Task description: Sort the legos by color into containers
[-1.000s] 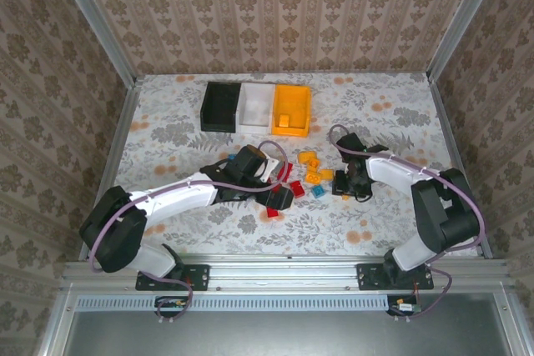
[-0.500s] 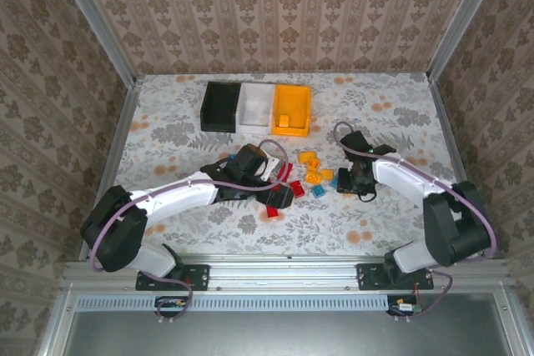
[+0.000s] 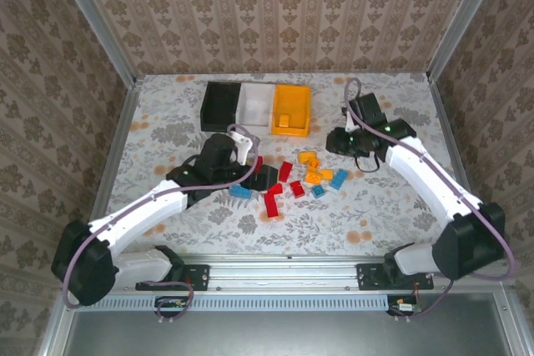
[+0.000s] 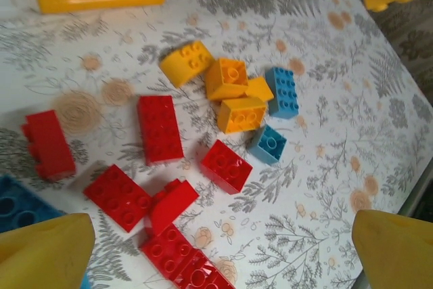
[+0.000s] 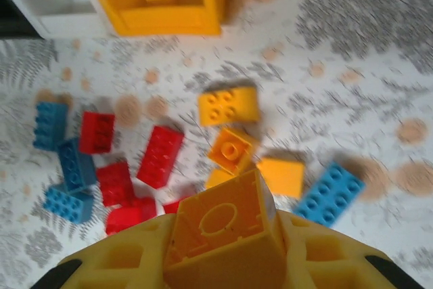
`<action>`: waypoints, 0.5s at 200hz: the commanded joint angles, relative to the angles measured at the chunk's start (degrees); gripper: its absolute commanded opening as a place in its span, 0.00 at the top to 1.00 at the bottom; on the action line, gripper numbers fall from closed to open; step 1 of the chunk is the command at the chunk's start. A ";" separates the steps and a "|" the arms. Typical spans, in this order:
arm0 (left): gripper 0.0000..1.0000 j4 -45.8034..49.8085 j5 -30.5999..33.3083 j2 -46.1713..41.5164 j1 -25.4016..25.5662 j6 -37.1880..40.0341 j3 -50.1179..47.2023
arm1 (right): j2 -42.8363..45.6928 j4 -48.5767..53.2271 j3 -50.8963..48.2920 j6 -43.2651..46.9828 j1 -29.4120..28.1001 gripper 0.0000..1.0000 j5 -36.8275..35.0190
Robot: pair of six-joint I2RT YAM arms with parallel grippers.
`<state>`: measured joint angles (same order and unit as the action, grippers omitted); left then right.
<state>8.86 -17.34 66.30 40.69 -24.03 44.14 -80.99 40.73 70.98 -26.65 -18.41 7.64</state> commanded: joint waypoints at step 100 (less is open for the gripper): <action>0.00 -0.30 -3.35 -6.61 -11.45 -2.18 -8.37 | -41.13 -1.13 38.10 1.12 -2.20 0.76 6.83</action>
<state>8.56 -18.98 60.36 30.13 -24.97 36.51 -116.03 37.04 101.67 -25.69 -20.21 13.80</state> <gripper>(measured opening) 0.997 0.329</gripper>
